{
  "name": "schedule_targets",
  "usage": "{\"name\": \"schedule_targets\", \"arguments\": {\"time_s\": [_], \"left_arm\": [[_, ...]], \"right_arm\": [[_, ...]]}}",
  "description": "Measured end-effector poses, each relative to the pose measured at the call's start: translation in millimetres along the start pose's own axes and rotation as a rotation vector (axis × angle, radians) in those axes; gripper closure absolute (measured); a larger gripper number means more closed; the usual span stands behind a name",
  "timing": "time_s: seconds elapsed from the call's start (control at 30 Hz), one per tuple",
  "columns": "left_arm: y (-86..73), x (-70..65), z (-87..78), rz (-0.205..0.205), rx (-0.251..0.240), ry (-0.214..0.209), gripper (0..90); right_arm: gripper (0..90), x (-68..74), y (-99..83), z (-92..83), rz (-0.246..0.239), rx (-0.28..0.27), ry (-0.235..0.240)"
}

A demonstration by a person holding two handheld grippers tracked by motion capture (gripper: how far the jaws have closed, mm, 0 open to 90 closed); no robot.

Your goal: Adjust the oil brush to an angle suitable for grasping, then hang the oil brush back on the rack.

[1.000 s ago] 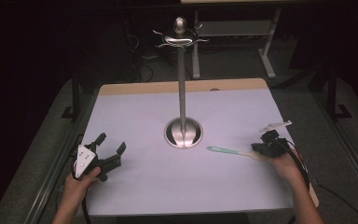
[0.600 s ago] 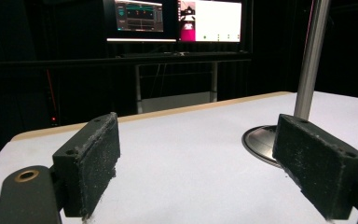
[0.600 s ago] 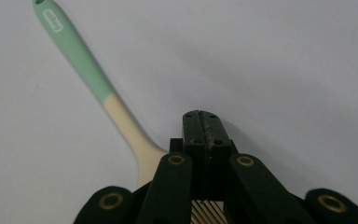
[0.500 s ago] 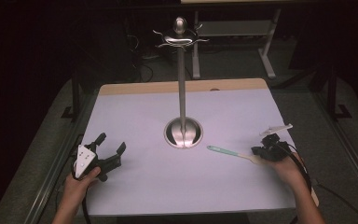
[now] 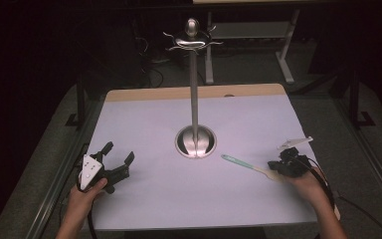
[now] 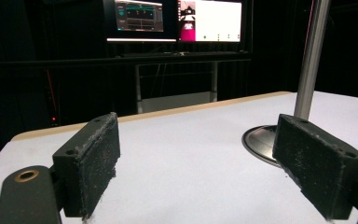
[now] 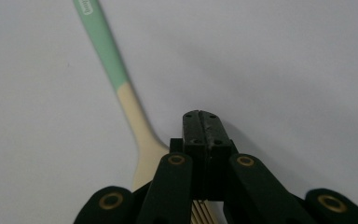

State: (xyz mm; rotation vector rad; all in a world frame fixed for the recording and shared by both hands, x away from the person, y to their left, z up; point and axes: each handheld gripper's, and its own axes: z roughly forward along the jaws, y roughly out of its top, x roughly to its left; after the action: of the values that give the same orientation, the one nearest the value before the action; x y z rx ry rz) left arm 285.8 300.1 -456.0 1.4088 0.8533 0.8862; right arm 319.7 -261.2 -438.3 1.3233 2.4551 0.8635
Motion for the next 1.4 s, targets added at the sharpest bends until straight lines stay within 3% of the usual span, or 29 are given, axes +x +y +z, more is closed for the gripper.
{"name": "schedule_targets", "arguments": {"time_s": [1.07,1.4], "left_arm": [[-0.1,-0.2,0.1,0.000,-0.003,0.000,14.5],[-0.1,0.0,0.2,-0.001,-0.002,0.000,14.5]], "right_arm": [[90.0,32.8,-17.4,-10.1,-0.058,0.013,0.069],[85.0,33.1,-6.9,-15.1,-0.053,0.027,0.073]]}}
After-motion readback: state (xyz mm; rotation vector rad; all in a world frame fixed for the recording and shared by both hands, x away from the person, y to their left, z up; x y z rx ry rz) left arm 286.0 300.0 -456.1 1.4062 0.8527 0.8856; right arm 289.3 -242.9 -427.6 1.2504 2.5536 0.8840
